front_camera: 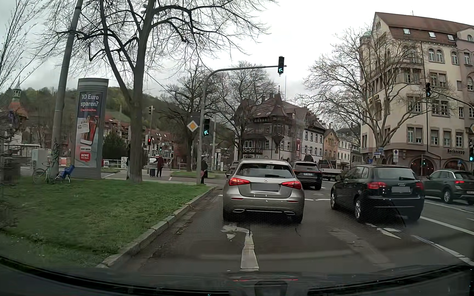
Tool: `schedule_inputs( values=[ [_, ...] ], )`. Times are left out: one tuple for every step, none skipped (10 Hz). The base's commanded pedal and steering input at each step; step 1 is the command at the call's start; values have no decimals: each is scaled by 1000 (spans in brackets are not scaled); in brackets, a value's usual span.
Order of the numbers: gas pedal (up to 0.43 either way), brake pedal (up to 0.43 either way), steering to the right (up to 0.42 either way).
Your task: Follow the waypoints while adhering to traffic rules and regulations
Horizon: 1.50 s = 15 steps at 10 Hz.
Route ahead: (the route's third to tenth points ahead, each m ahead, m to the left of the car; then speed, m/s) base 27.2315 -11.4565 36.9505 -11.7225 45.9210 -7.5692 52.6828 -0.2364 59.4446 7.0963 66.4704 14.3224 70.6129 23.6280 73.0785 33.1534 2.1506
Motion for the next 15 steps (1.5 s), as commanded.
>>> schedule_inputs(
  values=[
    [378, 0, 23],
    [390, 0, 23],
    [390, 0, 22],
    [390, 0, 20],
    [390, 0, 15],
    [390, 0, 14],
    [390, 0, 14],
    [390, 0, 14],
    [390, 0, 14],
    [390, 0, 14],
    [390, 0, 14],
    [390, 0, 14],
    [378, 0, 12],
    [378, 0, 10],
    [378, 0, 9]
  ],
)
